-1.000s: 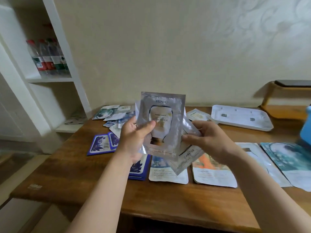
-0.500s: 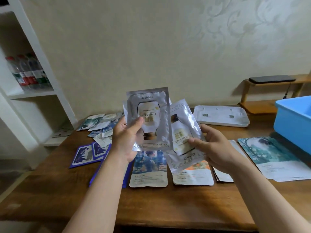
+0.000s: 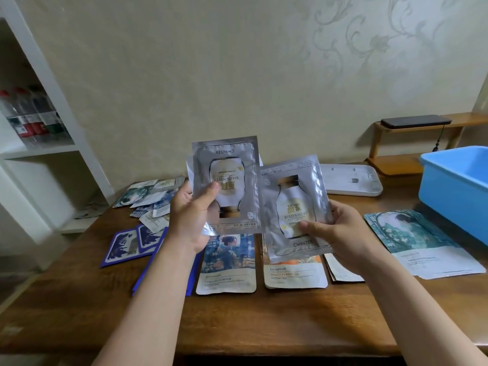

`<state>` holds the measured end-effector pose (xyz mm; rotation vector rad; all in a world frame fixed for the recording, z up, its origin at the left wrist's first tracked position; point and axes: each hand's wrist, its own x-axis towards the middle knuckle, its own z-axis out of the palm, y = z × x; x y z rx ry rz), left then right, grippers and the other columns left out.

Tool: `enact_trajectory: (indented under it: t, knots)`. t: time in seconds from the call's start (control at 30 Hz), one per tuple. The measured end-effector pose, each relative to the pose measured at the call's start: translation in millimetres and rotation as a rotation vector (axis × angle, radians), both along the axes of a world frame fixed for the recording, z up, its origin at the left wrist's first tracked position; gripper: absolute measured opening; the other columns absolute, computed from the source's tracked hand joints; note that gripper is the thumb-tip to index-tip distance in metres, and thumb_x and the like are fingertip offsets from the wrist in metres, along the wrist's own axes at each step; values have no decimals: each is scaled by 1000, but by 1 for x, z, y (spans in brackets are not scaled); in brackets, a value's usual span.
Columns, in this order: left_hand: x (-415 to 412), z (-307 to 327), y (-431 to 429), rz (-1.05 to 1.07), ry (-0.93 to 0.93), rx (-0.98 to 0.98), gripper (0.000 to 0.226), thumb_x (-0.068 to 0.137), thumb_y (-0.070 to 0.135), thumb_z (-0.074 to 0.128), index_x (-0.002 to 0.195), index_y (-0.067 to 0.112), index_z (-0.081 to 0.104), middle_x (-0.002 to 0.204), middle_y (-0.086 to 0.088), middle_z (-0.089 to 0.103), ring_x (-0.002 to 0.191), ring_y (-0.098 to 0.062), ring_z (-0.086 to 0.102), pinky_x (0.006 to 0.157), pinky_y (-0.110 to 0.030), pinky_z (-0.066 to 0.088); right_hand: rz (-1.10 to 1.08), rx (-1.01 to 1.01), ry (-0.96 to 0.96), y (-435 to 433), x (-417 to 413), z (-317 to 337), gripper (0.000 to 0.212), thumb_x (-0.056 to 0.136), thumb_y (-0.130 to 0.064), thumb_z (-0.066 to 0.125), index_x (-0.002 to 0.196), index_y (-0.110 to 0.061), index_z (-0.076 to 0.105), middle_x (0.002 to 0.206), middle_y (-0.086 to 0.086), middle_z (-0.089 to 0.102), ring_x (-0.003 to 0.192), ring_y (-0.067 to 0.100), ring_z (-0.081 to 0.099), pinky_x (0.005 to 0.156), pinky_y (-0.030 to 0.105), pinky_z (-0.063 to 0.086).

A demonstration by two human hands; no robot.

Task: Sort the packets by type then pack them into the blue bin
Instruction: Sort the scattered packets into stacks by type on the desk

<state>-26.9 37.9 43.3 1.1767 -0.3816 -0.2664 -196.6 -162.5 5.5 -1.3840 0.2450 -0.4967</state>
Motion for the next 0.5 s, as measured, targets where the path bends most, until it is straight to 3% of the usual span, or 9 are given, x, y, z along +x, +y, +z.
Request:
enact_trajectory:
  t: [0.2, 0.5]
  knots:
    - [-4, -3, -5, 1, -30, 44, 14, 94, 1, 67, 102, 12, 69, 112, -20, 75, 111, -38, 71, 101, -60, 53, -73, 17, -14, -8, -6, -1, 35, 69, -2, 77, 103, -1, 67, 98, 25, 75, 93, 44, 73, 84, 53, 59]
    - [5, -7, 12, 38, -44, 52, 18, 94, 0, 68, 106, 13, 69, 109, -15, 77, 110, -35, 72, 99, -55, 55, -102, 52, -48, -9, -7, 3, 32, 71, 1, 75, 101, -2, 66, 96, 22, 76, 94, 43, 73, 81, 50, 62]
